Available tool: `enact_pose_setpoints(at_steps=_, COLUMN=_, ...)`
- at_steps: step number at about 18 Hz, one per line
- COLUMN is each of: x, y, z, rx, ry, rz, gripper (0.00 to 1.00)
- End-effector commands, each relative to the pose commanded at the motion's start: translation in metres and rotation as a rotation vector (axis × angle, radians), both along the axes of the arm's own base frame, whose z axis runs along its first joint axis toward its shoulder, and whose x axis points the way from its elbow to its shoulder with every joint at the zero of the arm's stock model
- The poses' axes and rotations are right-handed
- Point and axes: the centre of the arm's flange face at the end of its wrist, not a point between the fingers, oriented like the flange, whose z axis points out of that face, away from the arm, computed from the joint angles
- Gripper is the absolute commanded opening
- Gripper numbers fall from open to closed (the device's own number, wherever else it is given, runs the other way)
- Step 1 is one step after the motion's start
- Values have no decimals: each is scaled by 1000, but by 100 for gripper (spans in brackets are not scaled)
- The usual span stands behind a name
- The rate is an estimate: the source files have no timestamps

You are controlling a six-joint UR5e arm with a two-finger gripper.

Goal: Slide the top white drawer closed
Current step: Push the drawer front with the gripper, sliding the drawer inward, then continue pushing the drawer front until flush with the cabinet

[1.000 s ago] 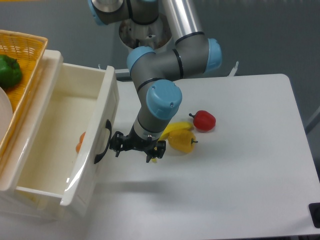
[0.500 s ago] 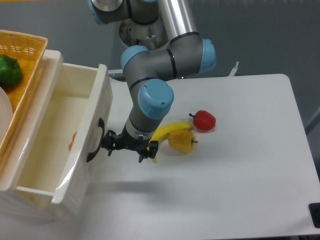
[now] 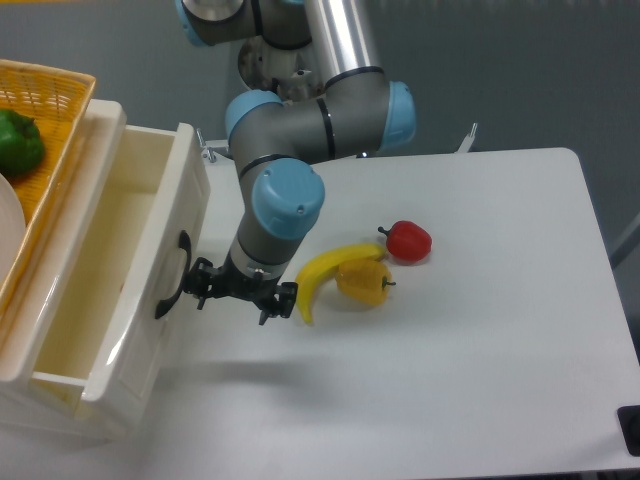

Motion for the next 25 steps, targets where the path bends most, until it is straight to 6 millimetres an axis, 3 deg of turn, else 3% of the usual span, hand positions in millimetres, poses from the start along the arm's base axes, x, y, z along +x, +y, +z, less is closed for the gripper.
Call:
enact_pose_setpoints(at_steps=12, x=25, y=8, z=6, rx=4, ry=11, rz=-40, gripper=100)
enact_pose_setpoints(at_steps=25, x=36, y=12, z=13, rx=12, ry=19, rz=-58, gripper=100)
